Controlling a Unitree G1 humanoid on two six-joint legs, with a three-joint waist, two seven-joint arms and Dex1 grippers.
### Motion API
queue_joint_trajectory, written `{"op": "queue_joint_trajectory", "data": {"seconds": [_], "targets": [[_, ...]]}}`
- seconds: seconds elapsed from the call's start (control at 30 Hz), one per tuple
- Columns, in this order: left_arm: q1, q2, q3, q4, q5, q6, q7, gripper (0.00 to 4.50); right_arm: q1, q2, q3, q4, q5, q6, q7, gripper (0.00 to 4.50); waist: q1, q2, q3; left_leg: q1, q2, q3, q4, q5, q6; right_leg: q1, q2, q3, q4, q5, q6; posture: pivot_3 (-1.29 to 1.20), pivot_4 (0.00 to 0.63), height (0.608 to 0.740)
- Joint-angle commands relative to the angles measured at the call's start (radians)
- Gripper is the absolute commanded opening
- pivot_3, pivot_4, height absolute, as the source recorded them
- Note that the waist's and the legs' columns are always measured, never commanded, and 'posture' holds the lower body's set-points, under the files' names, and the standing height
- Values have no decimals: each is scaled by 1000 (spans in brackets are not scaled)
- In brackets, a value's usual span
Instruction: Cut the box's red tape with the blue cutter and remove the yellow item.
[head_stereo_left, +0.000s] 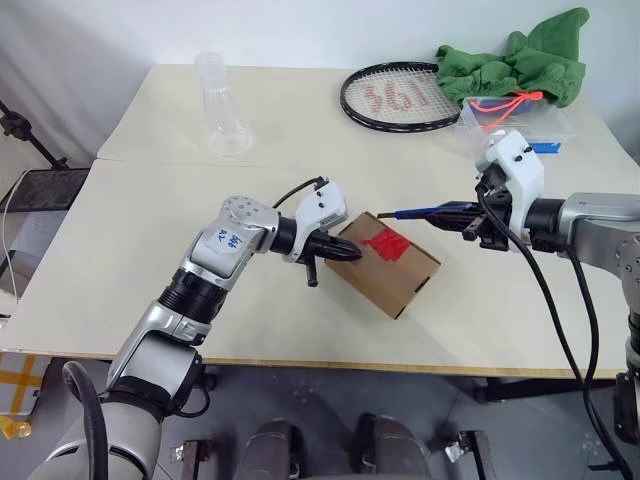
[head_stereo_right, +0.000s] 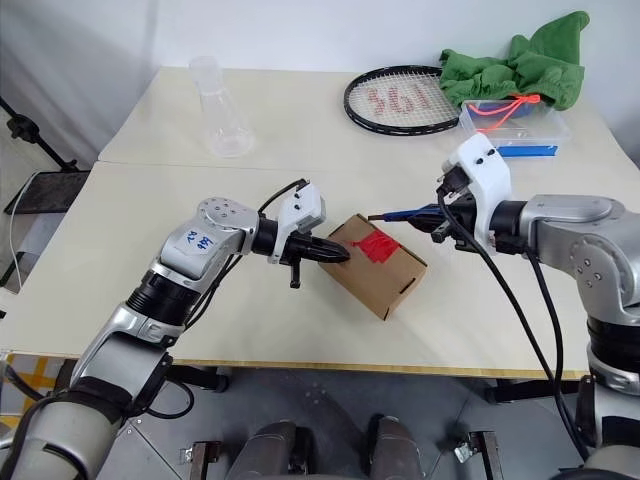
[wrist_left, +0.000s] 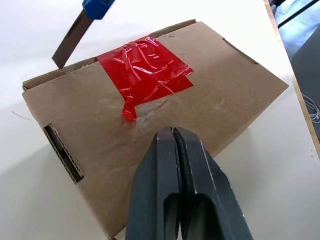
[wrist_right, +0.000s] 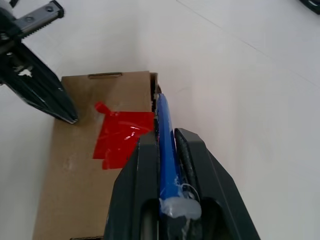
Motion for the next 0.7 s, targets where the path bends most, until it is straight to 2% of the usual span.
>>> {"op": "queue_joint_trajectory", "data": {"seconds": [0.03,0.33,0.7], "targets": [[11,5,-15,-5,27,12,-6,52,18,-5,-22,-19,-8,-9,-7,141,0,0,0,0,0,0,0,0,0,0,0,0,0,0,0,0,150,740],[7,-4,-19,6,32,9,2,52,19,-33,19,-74,24,25,28,141,1,0,0,0,0,0,1,0,0,0,0,0,1,0,0,0,150,740],[-24,-44,-33,48,68,24,31,52,-157,-72,160,-7,21,138,89,141,1,0,0,-1,0,-2,4,0,0,1,0,-1,1,0,0,0,150,740]]}}
